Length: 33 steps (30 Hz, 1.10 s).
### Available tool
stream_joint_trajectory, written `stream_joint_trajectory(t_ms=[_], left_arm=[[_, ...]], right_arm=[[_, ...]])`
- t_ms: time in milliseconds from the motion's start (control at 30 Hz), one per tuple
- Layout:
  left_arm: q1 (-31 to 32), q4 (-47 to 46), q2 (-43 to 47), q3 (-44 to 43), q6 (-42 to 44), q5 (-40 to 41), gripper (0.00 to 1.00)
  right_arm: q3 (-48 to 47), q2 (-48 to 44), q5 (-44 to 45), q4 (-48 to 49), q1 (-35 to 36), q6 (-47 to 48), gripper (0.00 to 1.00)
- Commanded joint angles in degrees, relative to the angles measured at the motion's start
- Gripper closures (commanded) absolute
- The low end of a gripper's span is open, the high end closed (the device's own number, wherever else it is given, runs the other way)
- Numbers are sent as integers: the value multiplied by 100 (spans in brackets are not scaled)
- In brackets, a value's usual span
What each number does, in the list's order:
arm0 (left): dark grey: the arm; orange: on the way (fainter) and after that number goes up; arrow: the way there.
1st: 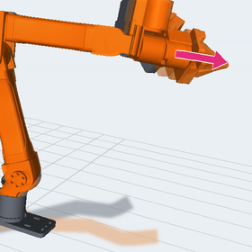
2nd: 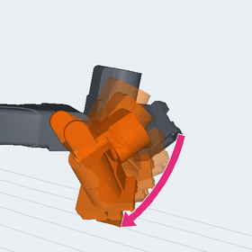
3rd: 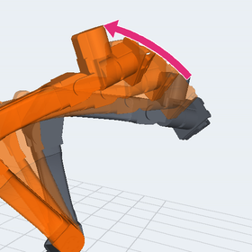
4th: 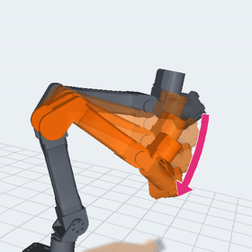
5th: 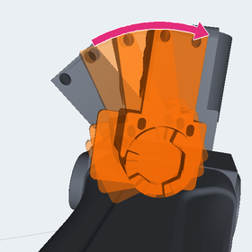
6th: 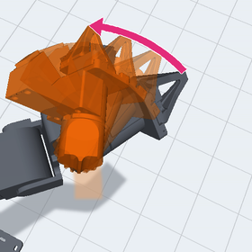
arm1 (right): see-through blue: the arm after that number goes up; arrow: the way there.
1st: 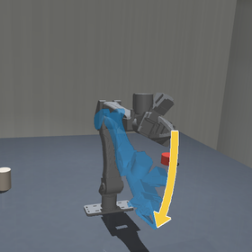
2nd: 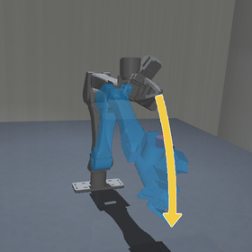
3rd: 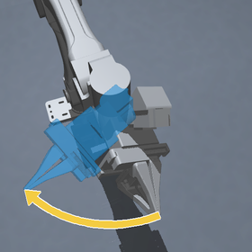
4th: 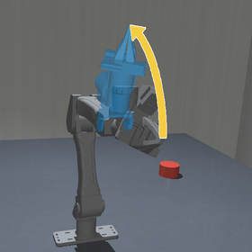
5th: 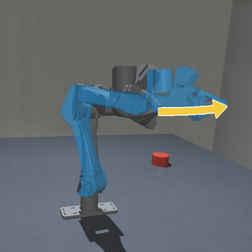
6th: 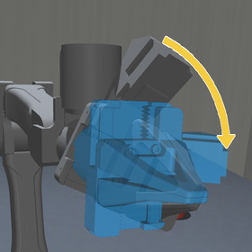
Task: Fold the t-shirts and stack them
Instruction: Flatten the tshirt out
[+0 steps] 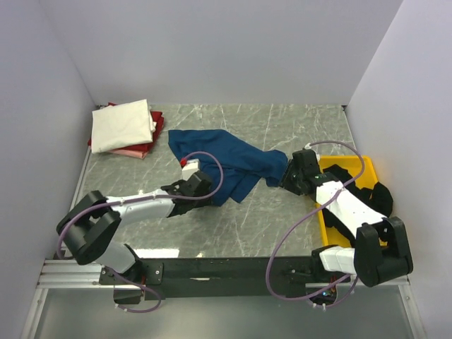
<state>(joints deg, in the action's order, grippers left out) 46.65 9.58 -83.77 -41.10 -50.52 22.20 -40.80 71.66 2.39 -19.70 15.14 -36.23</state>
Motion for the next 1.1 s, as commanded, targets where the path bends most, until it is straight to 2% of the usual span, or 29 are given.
stream_joint_trajectory(t_ms=[0, 133, 200, 300, 333, 433, 533, 867, 1067], left_arm=[[54, -238, -210, -337, -72, 373, 43], [54, -273, -604, -609, 25, 505, 44], [46, -142, -746, -802, 60, 619, 48], [54, -71, -861, -908, 86, 672, 67], [54, -71, -852, -917, 86, 698, 77], [54, -10, -756, -900, 104, 733, 90], [54, 87, -572, -847, 113, 777, 99], [54, 395, 360, -618, 122, 839, 99], [46, 571, 756, -592, 166, 900, 99]], right_arm=[[-7, 76, -37, 494, 121, -95, 54], [-69, 488, -37, 652, 218, -183, 54], [-121, 770, -28, 766, 253, -209, 54], [-244, 1156, 24, 863, 253, -262, 53], [-288, 1349, 33, 863, 262, -297, 52], [-429, 1631, 164, 863, 253, -384, 52], [-394, 1641, 332, 986, 262, -516, 51], [142, 1000, 490, 1574, 271, -1044, 51], [89, 1008, 499, 1654, 279, -1167, 51]])
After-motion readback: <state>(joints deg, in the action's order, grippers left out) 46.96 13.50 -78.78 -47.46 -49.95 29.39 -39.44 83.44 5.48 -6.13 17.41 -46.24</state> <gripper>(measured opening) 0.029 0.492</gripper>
